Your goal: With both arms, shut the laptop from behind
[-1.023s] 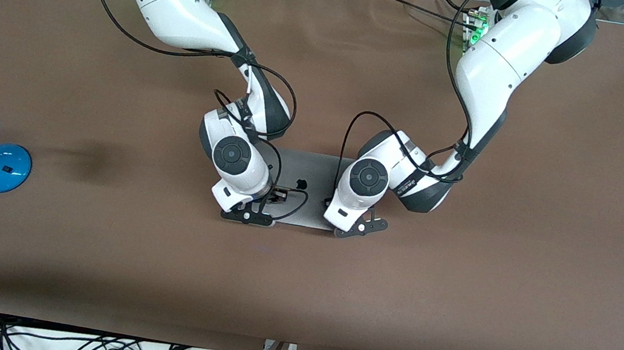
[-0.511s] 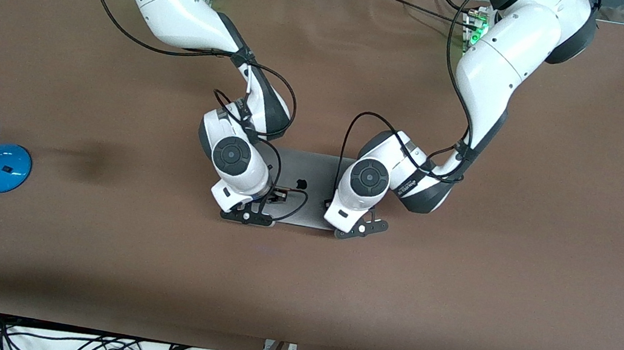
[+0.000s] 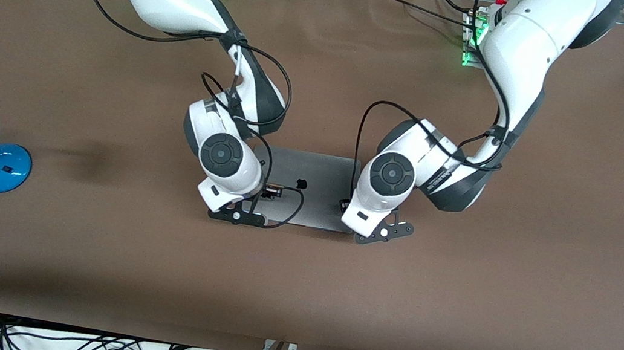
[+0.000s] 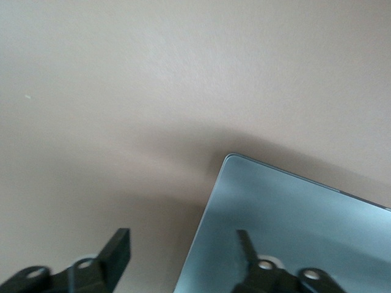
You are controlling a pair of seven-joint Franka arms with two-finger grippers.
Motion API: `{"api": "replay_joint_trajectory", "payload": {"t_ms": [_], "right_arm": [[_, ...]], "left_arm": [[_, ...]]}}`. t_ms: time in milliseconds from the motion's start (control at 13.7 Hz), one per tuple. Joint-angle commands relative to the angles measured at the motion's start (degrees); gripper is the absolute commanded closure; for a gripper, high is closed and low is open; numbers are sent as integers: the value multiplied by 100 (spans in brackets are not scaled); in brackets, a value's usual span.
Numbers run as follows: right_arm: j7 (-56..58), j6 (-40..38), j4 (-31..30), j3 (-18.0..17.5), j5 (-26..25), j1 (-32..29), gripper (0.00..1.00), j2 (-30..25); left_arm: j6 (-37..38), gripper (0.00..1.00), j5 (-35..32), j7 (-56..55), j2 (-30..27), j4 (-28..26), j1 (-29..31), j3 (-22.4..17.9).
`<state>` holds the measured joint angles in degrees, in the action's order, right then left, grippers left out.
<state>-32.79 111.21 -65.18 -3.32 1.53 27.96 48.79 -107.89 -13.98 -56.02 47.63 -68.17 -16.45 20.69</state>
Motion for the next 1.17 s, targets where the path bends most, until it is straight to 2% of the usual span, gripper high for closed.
{"api": "replay_joint_trajectory", "payload": {"t_ms": [0,146,511,877,1096], "right_arm": [[53,-589,372,7,-12,-194,2,-125],[53,-986,593,-2,-12,-334,2,-229],[141,-1698,585,-186,-56,-1020,1,-1221],[1089,-2270,541,-177,-82,-1608,1,-1811],[1493,-2525,532,-177,-162,-1986,1,-2014]], "left_arm": [[22,0,166,459,-569,-555,264,40],[22,0,386,776,-1034,-924,466,31],[57,0,721,1427,-2229,-1978,775,-56],[48,0,994,1901,-3363,-2998,783,-539],[48,0,1414,2691,-4180,-3665,713,-1153]]}}
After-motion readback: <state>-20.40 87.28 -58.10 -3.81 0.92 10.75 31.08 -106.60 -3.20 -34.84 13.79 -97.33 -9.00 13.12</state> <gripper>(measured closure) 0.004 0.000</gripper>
